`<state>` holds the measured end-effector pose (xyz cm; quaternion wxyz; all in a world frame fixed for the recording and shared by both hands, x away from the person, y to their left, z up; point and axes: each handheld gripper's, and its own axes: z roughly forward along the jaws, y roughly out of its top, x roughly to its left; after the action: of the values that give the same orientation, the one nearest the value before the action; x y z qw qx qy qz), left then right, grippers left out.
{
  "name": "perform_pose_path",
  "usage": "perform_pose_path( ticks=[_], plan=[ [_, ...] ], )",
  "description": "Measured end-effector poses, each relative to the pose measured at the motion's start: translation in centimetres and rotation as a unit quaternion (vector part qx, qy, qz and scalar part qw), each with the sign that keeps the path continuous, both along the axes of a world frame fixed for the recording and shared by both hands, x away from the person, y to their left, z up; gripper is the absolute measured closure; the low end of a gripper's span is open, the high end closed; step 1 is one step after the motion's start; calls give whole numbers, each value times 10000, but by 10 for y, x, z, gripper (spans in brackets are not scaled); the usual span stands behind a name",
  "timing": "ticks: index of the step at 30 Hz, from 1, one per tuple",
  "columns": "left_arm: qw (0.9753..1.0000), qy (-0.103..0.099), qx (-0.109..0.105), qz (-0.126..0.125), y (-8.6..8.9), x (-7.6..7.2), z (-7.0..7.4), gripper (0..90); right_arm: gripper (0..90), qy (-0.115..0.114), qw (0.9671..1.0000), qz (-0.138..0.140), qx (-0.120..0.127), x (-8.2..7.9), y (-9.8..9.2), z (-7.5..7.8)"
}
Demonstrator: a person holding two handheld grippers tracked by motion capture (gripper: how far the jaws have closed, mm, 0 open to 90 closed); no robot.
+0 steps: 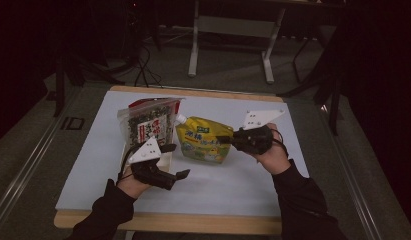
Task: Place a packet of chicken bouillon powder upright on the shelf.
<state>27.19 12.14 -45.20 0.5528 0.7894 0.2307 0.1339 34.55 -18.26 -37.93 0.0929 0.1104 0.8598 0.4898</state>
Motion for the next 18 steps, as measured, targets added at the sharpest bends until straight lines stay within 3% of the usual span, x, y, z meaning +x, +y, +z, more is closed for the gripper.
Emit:
perform_pose_path(
  ticks=[6,11,18],
  plan=[
    [9996,69,79,-266,-17,-13,-15,87,900,-26,10000,51,70,2,6,7],
    [9987,226,-19,-455,-26,-21,-26,87,900,-50,9998,161,109,4,12,11],
    [9968,362,191,-690,-40,-27,-44,87,900,-69,9993,334,139,4,26,15]
  ],
)
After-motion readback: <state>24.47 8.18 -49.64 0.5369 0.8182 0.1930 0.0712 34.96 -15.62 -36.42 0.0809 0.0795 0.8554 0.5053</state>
